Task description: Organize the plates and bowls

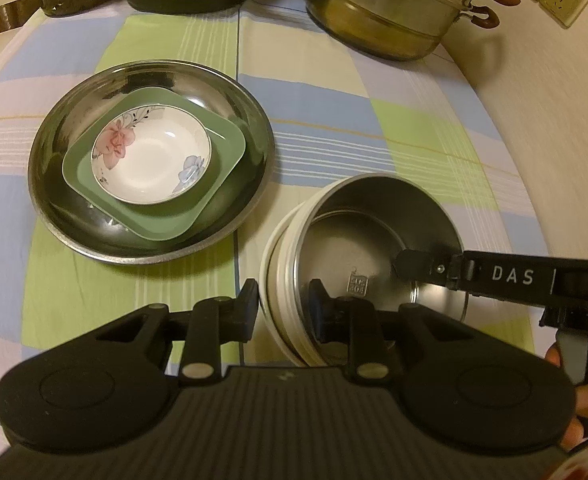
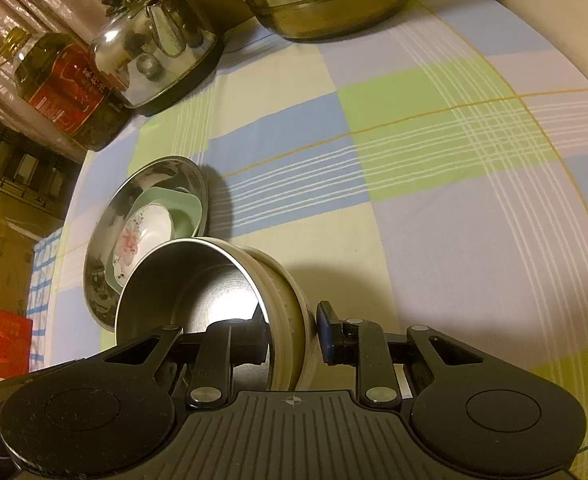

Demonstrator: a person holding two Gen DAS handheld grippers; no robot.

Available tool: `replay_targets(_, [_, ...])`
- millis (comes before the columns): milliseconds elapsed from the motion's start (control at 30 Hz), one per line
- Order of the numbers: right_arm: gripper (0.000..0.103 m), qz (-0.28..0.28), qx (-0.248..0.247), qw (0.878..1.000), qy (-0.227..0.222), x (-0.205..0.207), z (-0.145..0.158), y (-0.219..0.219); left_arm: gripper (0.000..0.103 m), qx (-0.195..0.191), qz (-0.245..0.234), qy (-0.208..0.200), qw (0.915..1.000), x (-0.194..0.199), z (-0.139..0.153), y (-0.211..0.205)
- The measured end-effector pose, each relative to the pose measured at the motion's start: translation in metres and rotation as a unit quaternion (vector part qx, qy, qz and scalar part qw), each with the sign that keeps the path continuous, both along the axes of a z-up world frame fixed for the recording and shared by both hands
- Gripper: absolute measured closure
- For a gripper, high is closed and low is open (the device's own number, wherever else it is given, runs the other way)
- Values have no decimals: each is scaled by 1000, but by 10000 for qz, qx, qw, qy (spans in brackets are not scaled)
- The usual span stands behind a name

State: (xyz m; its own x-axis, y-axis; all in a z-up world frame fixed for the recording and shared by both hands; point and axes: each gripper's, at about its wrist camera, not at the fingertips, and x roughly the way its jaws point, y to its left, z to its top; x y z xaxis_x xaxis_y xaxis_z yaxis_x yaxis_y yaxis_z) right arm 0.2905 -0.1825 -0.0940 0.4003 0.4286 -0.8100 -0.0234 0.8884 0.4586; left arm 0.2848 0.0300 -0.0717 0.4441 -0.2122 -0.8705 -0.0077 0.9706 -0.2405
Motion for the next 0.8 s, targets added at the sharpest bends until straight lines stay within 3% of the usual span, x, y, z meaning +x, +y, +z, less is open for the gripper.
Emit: replay_targets(800, [79,5,-94,9999,75,8,5,-2,79,-22,-85,-8,10000,4,3,-2])
